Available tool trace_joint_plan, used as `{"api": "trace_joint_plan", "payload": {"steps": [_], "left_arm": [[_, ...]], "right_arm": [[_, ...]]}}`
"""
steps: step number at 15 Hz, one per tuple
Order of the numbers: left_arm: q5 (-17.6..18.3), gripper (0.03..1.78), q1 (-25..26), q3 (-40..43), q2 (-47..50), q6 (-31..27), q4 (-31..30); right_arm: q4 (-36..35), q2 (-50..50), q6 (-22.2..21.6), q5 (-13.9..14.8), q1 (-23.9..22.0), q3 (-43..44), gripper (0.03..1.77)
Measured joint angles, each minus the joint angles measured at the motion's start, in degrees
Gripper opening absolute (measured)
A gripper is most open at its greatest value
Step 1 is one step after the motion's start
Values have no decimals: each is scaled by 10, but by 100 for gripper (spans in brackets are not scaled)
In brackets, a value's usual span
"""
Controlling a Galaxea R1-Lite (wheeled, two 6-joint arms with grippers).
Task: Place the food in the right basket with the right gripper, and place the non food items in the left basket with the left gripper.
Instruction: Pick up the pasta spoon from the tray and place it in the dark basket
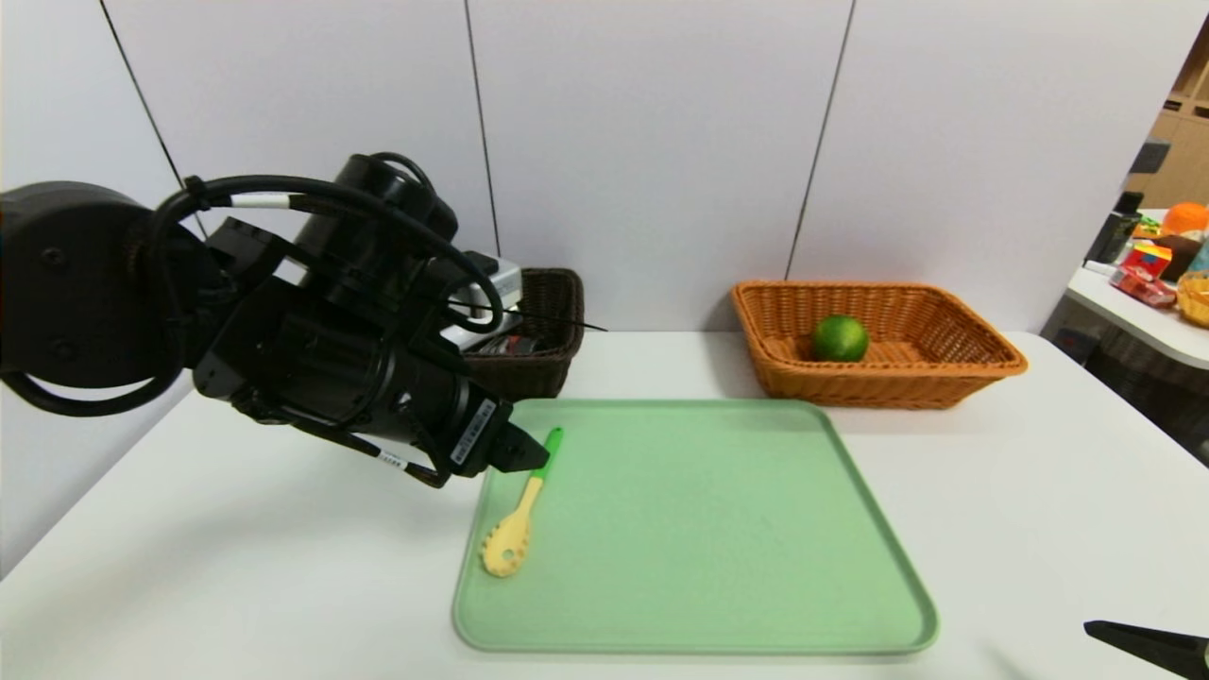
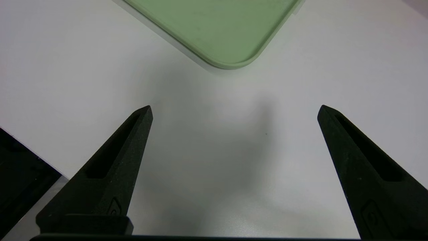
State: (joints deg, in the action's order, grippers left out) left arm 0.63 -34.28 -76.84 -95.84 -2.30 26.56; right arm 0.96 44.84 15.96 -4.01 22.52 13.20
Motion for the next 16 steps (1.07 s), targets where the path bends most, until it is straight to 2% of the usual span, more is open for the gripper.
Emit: {"api": "trace_joint_plan", "payload": {"steps": [6, 11, 16], "left_arm": [[0, 169, 11, -19, -63, 2, 19], [4, 169, 25, -114, -113, 38, 109], [1, 169, 24, -152, -151, 64, 147]], "right_arm": [[1, -8, 0, 0, 0, 0, 170], [1, -18, -1, 0, 0, -2, 170], [1, -22, -1, 0, 0, -2, 170]]}}
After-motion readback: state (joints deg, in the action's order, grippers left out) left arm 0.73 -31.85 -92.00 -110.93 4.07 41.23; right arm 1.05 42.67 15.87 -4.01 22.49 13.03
